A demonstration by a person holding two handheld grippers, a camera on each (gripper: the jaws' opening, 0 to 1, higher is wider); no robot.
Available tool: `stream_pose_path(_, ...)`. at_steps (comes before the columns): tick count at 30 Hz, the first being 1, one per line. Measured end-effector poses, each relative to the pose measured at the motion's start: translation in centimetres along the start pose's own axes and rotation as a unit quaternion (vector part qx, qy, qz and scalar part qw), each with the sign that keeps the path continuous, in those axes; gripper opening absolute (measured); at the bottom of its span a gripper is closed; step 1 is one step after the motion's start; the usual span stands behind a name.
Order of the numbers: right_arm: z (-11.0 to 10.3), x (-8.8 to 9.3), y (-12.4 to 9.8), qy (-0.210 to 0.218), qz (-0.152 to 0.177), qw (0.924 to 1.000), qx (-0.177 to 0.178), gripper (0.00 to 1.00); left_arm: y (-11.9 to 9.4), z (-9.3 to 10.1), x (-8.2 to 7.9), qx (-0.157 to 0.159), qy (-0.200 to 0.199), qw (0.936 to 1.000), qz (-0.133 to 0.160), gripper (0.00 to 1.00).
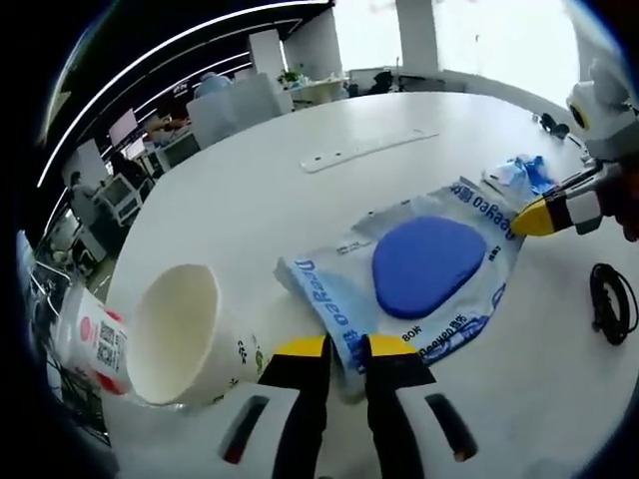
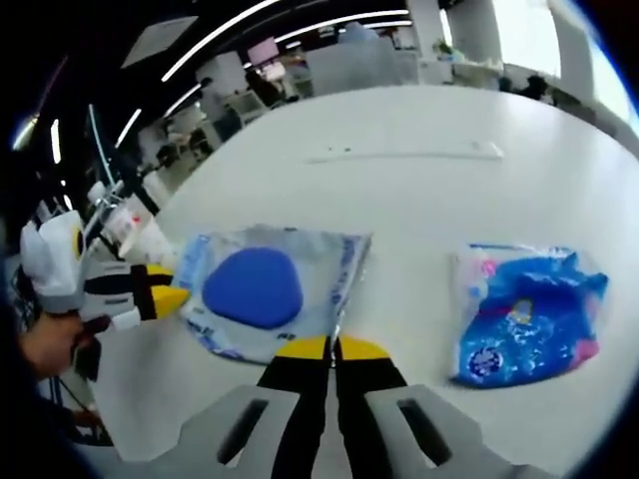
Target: Arrange the tabletop items into an orderly group along one side of the table until the central work area is clear of visible clutter.
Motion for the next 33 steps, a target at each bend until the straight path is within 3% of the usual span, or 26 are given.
stream_pose_path(14,-0.1,-0.6,-0.9,-0.062,0.026,0.9977,-0.007,0.1,-0.9,0.4,-0.8,-0.017,0.035,0.999,0.023,0.3)
stream_pose_path(22,0.4,0.5,-1.1,-0.044,0.002,0.999,0.0,0.02,-1.9,1.2,-0.5,-0.016,0.041,0.9986,0.029,0.31)
stream_pose_path(33,0.0,0.5,-0.8,-0.02,0.01,0.9998,-0.003,0.0,-3.2,1.2,1.1,-0.018,0.024,0.9993,0.023,0.32)
Point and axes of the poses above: the point that each gripper's makers call its tool centre point, and the gripper's own axes: y roughly forward along the fingers, z roughly to its right, x roughly out of its underside, the point moved 8 cm from there along -y, roughly backward along the fingers, and after that the axes turned 7 degrees about -x, right-handed, at the moved point
